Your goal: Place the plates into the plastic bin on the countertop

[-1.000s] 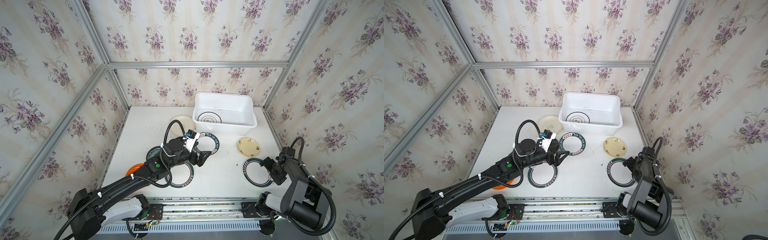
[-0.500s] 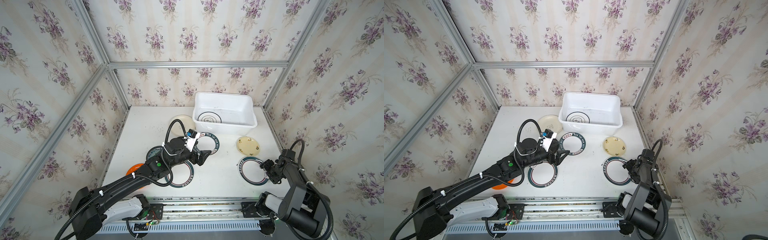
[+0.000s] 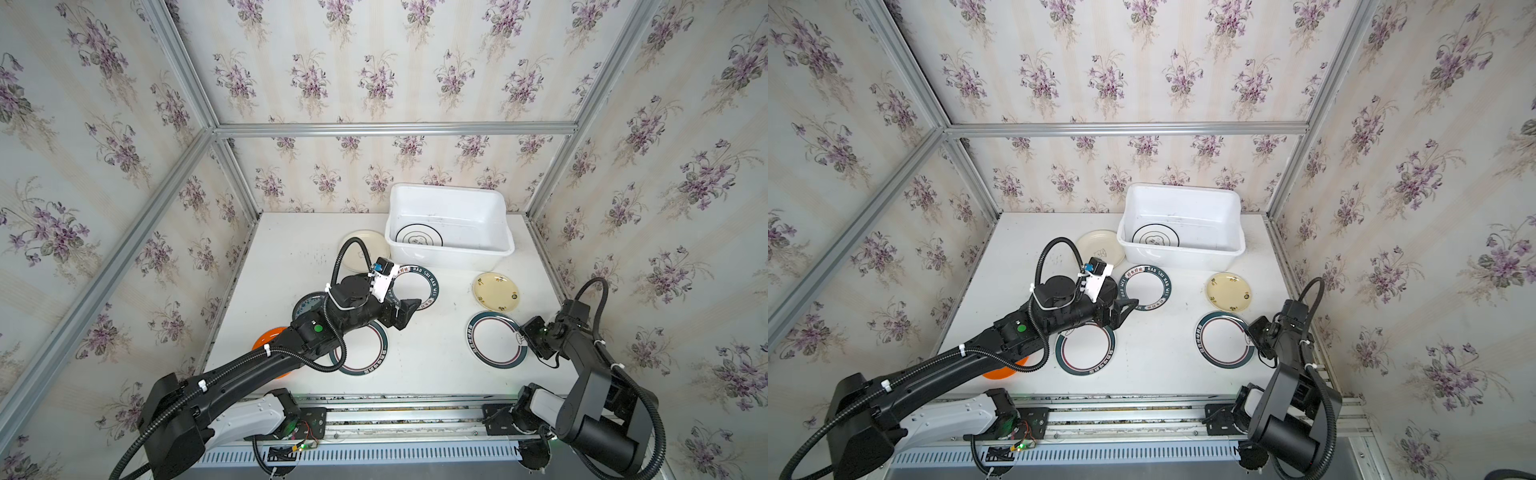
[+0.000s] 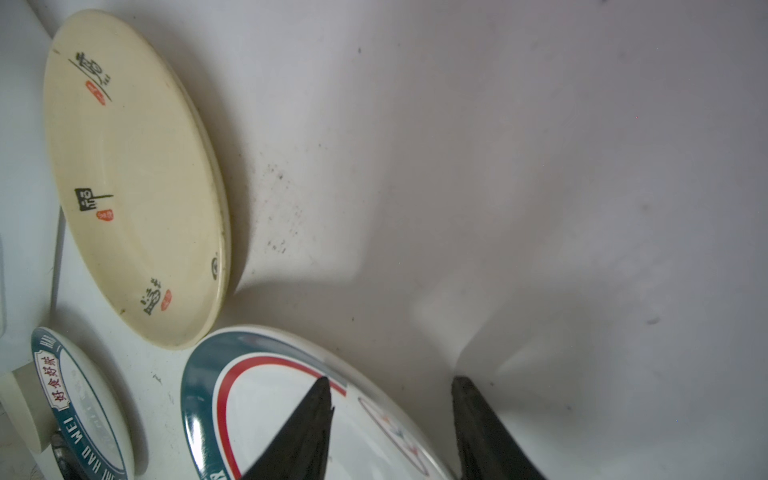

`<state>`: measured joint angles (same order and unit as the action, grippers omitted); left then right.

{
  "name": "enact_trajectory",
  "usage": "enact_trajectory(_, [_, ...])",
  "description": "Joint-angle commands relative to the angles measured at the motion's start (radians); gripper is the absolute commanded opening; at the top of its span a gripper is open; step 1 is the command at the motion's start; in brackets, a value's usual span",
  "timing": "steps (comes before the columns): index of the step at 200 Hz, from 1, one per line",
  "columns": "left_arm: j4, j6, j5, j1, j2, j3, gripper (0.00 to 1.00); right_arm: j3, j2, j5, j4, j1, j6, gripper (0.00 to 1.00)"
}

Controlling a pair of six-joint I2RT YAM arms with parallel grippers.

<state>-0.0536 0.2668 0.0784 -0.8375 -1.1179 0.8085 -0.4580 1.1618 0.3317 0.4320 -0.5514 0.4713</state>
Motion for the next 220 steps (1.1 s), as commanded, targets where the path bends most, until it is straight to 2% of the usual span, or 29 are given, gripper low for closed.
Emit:
enact_trajectory(1, [-0.007, -0.023, -0.015, 0.001, -0.006, 0.01, 1.0, 0.013, 0.002, 0.05, 0.069, 0.002, -0.011, 0.49])
enact_trajectory(58, [-0.008, -0.04, -0.026, 0.0, -0.04, 0.017, 1.0, 0.007, 0.015, 0.154, 0.04, 0.049, -0.046, 0.51])
enact_trajectory(112, [-0.007, -0.055, -0.044, 0.0, -0.046, 0.016, 1.0, -0.016, 0.001, 0.124, 0.1, 0.141, -0.03, 0.52])
enact_trajectory(144, [-0.007, -0.061, -0.049, 0.001, -0.051, 0.018, 1.0, -0.009, -0.05, 0.068, 0.129, 0.204, -0.006, 0.53])
enact_trajectory(220, [-0.006, -0.058, -0.045, 0.002, -0.051, 0.015, 1.0, 0.036, -0.054, 0.099, 0.093, 0.258, 0.018, 0.41])
